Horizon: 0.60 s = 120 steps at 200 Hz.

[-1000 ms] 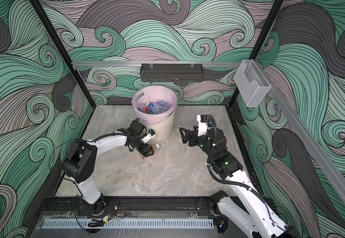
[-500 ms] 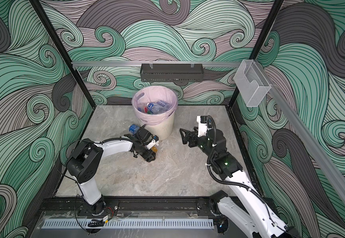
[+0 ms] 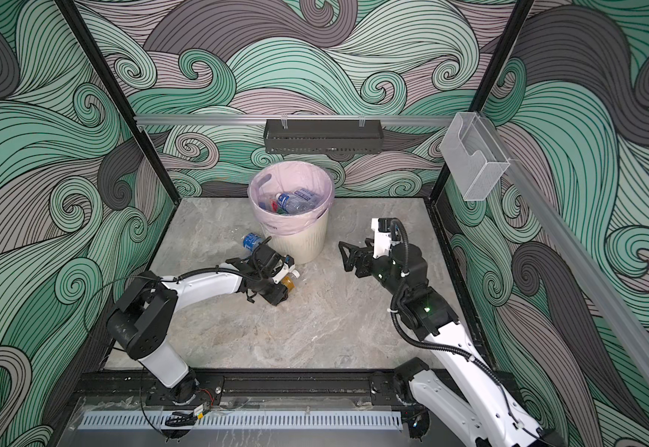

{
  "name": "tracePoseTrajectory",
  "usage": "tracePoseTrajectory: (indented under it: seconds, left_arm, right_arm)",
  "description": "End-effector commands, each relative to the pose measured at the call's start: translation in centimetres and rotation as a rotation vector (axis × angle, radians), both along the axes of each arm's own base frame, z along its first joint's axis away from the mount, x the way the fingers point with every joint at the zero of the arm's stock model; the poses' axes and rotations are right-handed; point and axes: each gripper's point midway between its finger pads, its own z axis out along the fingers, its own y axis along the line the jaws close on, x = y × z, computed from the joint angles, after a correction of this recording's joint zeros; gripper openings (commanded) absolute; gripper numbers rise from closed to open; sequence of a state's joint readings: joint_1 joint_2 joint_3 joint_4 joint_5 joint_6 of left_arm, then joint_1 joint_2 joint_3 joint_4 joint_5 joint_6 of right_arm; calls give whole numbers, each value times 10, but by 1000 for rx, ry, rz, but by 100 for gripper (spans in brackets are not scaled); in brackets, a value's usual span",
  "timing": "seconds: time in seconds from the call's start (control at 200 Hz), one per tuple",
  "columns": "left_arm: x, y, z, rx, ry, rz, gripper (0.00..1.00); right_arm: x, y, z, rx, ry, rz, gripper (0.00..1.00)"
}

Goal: Throw the plastic bottles in the bin
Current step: 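Close the left gripper around the red-gold tea bottle and lift it, then carry the tea bottle with the left gripper over the bin and release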

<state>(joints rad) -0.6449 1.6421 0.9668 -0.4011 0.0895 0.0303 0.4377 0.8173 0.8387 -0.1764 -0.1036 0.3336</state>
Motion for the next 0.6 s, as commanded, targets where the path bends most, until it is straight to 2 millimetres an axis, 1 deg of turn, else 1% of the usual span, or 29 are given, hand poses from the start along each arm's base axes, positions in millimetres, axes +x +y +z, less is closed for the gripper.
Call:
tracePoseTrajectory:
  seconds: [0.0,0.1,0.115,0.125,0.14,0.28,0.325,0.485,0.595]
  left_arm:
    - [2,2,26,-44,-80,58,53]
    - [-1,12,46,-75,-144,96,55]
    - [-1,13,46,-75,-146,102,55]
    - [-1,14,53,-86,-166,106,56]
    - [-2,15,58,-94,-177,111,56]
    - [-9,33,84,-120,-256,168,58]
    - [-11,39,90,-116,-279,179,58]
    - [-14,64,129,-87,-341,275,59]
    - [-14,73,144,-90,-390,305,59]
  right_arm:
    - [1,-3,-5,-4,7,-17,90]
    - [4,-3,-7,-12,13,-17,90]
    - [4,-2,-7,-12,14,-16,90]
    - [4,-2,-7,-13,15,-17,90]
    - [4,-1,-8,-14,17,-13,90]
    - [11,3,-17,-26,41,-3,90]
    - [13,5,-21,-29,49,-2,89]
    - [22,9,-34,-46,80,1,89]
    - [27,13,-34,-41,86,13,89]
